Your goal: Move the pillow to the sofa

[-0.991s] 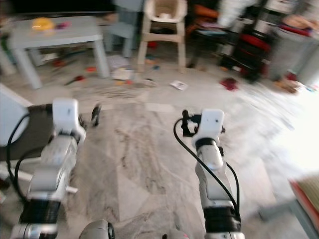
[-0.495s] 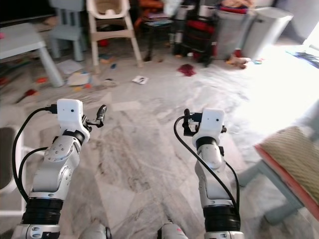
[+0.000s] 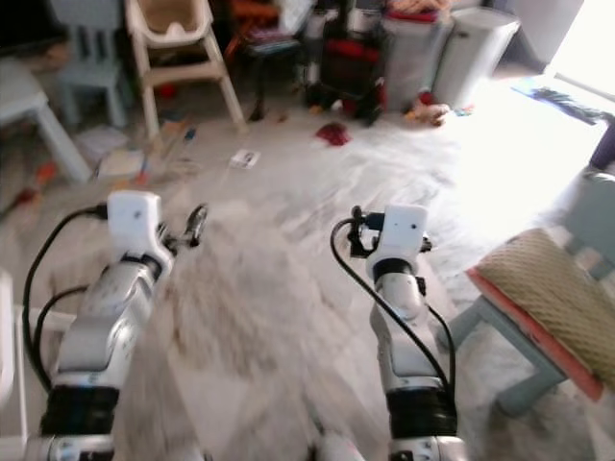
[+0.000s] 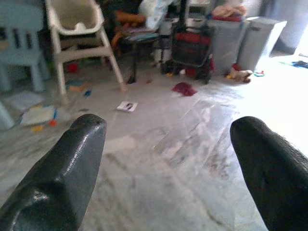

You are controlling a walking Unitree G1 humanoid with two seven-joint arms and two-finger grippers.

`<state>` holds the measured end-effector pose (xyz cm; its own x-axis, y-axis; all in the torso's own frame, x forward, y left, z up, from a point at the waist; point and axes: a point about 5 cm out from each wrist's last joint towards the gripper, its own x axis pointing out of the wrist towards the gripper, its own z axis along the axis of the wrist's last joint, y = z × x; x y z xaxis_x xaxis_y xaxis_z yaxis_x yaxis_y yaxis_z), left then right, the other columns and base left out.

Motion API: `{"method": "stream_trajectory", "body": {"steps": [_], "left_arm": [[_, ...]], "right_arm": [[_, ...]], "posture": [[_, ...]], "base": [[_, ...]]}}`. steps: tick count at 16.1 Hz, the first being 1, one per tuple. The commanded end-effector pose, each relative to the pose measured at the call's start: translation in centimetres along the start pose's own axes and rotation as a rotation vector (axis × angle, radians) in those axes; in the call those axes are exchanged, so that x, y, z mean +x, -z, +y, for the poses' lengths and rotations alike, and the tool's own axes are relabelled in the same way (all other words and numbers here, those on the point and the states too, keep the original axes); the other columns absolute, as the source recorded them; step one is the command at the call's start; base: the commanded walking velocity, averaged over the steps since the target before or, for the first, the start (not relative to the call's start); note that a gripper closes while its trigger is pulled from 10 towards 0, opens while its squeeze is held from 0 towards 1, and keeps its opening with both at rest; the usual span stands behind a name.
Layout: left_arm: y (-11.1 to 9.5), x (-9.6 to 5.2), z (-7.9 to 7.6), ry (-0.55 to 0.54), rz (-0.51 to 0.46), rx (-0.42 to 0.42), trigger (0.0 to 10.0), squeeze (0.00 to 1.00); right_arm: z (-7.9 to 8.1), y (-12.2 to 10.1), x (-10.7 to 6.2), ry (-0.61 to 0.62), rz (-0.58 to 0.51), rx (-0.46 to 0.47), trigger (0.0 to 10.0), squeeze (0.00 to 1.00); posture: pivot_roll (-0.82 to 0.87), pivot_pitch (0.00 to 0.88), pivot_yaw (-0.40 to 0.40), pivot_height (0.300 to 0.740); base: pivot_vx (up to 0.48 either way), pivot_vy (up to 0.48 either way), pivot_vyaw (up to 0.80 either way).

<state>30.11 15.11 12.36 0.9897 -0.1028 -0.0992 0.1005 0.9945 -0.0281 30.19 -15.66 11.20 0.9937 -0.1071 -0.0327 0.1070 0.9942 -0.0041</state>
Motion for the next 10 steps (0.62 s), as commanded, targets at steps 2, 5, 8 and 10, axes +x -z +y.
{"method": "stream_trajectory", "body": {"steps": [2, 5, 8, 10], "left_arm": [[-0.42, 0.02, -0.63, 0.025, -0.009, -0.007, 10.0, 0.0], [-0.46, 0.01, -0.58, 0.026, -0.009, -0.009, 10.0, 0.0], [-0.43, -0.06, -0.75, 0.031, -0.005, -0.017, 10.0, 0.0], [-0.42, -0.06, -0.84, 0.035, -0.003, -0.018, 10.0, 0.0]], "right_arm": [[-0.45, 0.04, -0.07, 0.018, 0.003, -0.007, 10.0, 0.0], [-0.56, 0.31, -0.3, 0.022, 0.011, -0.008, 10.0, 0.0], [-0.64, 0.32, -0.3, 0.025, 0.013, -0.01, 10.0, 0.0], [-0.7, 0.35, -0.26, 0.028, 0.015, -0.01, 10.0, 0.0]], "posture": [[0.01, 0.0, -0.014, 0.74], [0.01, 0.0, -0.016, 0.74], [0.0, 0.0, -0.017, 0.74], [0.0, 0.0, -0.017, 0.74]], "base": [[0.253, 0.0, 0.0], [0.28, 0.0, -0.53], [0.29, 0.0, 0.0], [0.289, 0.0, 0.0]]}}
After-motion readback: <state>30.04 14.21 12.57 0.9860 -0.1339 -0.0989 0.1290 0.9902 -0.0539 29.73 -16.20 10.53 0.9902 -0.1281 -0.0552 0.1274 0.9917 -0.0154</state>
